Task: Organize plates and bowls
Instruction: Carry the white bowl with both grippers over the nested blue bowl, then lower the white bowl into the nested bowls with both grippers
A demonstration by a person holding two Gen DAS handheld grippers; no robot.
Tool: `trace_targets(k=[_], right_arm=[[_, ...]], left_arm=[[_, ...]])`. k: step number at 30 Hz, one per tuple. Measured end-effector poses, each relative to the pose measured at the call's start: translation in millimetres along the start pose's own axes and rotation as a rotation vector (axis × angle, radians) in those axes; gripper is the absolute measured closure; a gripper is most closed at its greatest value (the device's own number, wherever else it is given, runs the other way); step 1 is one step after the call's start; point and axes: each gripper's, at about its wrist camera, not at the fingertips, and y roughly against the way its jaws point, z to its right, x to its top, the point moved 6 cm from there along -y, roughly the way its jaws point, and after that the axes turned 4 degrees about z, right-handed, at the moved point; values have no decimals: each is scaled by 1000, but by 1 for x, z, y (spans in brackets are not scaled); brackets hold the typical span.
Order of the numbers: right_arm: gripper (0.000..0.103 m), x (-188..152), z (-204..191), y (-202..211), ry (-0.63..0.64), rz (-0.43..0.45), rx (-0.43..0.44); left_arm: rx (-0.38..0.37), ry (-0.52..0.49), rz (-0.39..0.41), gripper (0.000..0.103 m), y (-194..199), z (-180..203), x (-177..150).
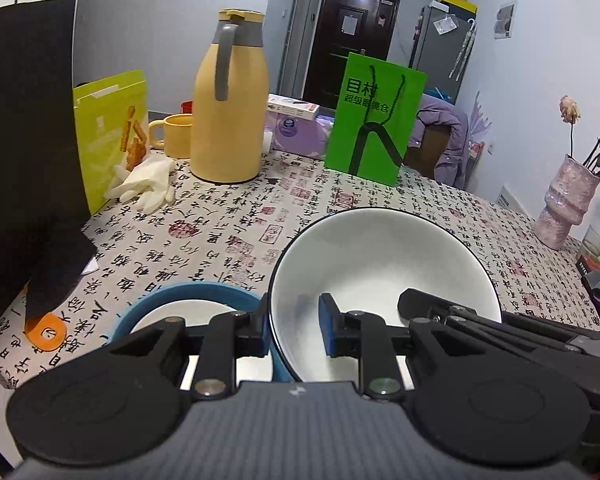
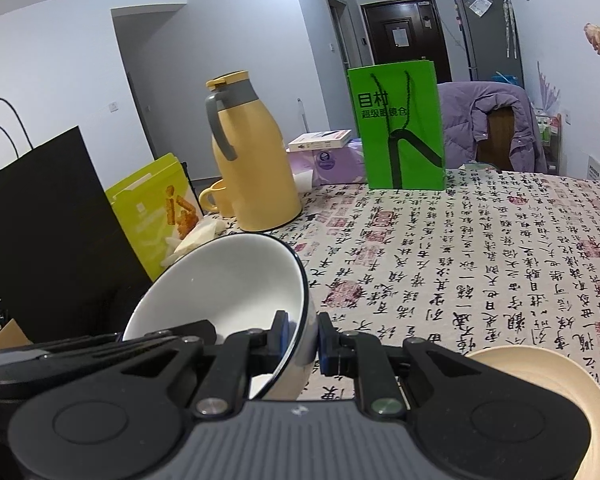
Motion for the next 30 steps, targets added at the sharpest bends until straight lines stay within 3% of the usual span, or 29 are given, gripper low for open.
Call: trace_targets(k=[30], right_arm=[[88, -12, -51, -18, 47, -33, 37]], left_arm=[[25, 74, 3, 80, 11, -55, -8]])
